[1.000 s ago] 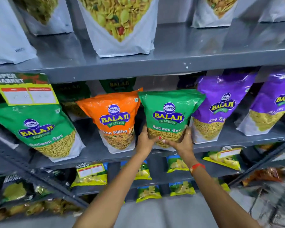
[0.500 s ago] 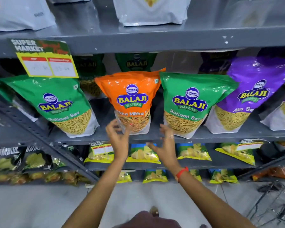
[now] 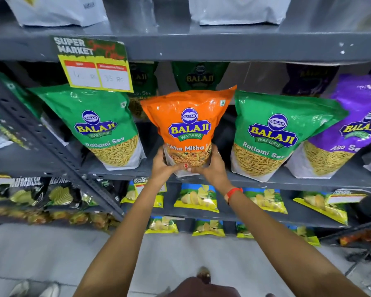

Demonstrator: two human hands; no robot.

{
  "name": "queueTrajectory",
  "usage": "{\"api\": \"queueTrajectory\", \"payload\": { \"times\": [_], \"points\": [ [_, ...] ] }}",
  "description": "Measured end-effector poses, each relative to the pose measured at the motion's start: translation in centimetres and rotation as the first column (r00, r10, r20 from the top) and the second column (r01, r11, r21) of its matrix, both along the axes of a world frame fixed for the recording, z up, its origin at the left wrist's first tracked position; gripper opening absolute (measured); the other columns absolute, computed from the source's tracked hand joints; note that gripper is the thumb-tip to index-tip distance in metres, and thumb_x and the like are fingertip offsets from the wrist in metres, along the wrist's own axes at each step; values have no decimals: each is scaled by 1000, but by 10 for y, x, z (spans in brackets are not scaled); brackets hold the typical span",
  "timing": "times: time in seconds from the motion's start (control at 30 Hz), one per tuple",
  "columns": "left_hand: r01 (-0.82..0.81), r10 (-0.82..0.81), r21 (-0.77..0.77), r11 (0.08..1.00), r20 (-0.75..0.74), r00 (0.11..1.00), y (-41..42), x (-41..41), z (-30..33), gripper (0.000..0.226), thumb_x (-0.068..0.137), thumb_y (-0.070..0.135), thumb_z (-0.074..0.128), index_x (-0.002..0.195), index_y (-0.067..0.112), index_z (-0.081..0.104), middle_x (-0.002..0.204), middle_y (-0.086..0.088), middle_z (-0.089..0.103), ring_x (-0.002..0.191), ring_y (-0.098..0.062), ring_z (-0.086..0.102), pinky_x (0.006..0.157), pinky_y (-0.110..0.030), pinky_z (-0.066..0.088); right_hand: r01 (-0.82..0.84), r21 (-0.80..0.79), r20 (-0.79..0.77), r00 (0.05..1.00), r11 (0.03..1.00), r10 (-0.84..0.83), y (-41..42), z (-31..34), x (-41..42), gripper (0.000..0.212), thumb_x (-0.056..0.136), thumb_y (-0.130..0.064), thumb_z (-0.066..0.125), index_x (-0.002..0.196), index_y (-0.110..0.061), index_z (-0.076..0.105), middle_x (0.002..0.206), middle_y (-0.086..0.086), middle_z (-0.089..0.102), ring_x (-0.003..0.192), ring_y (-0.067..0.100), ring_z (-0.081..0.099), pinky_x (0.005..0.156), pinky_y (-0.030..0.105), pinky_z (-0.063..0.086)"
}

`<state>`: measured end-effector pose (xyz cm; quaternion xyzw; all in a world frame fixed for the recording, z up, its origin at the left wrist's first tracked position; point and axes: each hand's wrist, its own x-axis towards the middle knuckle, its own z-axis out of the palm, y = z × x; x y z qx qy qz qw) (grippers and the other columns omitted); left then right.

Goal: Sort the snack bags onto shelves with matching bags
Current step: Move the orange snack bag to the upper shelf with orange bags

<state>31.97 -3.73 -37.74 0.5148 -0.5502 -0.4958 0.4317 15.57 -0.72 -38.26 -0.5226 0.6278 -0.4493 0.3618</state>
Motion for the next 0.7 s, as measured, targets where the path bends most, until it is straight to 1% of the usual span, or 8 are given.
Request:
{"api": "queueTrajectory", "payload": {
  "times": [0.07,0.13,0.23,0.33,0.47,0.57,0.63,0.7],
  "points": [
    [-19,19,-10,1000,-29,999,19,5,0,99,30,56,85,114,19,46,108,5,61,100,-2,60,83,-20,52,-20,-26,5,1000,999,21,14,2,5,101,53,-22,93,137,-12,38,133,13,55,126,27,50,103,41,45],
    [-46,45,-24,999,-39,998,39,9,1,98,35,53,85,117,13,47,109,1,61,100,-2,61,82,-20,53,-47,-51,11,999,998,48,29,5,7,99,52,-24,93,135,-15,40,129,10,57,123,25,51,102,43,46],
    [-84,83,-70,994,-30,996,67,12,8,89,45,31,88,120,7,47,109,0,63,98,-1,63,78,-18,54,-82,-103,18,996,991,84,52,16,8,92,52,-19,92,130,-14,44,117,0,54,115,20,52,99,42,47],
    [-139,135,-117,983,-41,990,95,7,30,71,53,12,81,117,11,50,106,5,64,94,3,63,75,-14,53,-85,-141,32,995,986,90,73,32,3,94,51,-21,93,131,-16,45,118,0,54,117,22,53,99,45,49],
    [-143,137,-198,970,-44,990,123,-15,76,79,45,35,84,114,14,52,104,7,66,97,-3,64,77,-18,54,-42,-222,68,996,974,59,101,69,-19,100,43,-46,89,130,-26,45,125,8,60,119,24,57,96,50,52],
    [-119,109,-297,947,-51,993,130,-46,119,92,39,58,81,116,15,53,108,-2,66,105,-16,62,85,-35,55,41,-332,83,996,942,-14,119,112,-50,94,41,-49,88,125,-33,47,122,9,62,116,25,59,95,49,52],
    [-88,81,-376,922,-34,996,127,-74,151,89,41,63,77,115,19,54,111,-6,67,107,-19,62,89,-46,53,98,-397,85,994,913,-69,127,148,-77,93,40,-50,87,123,-33,48,121,6,61,115,23,59,95,47,52],
    [-37,33,-426,904,-16,999,127,-104,180,80,42,63,77,111,29,56,109,-3,69,105,-17,63,92,-48,52,162,-444,103,986,881,-130,137,177,-104,88,40,-48,87,119,-32,52,120,5,64,113,23,60,93,47,53]
  ]
}}
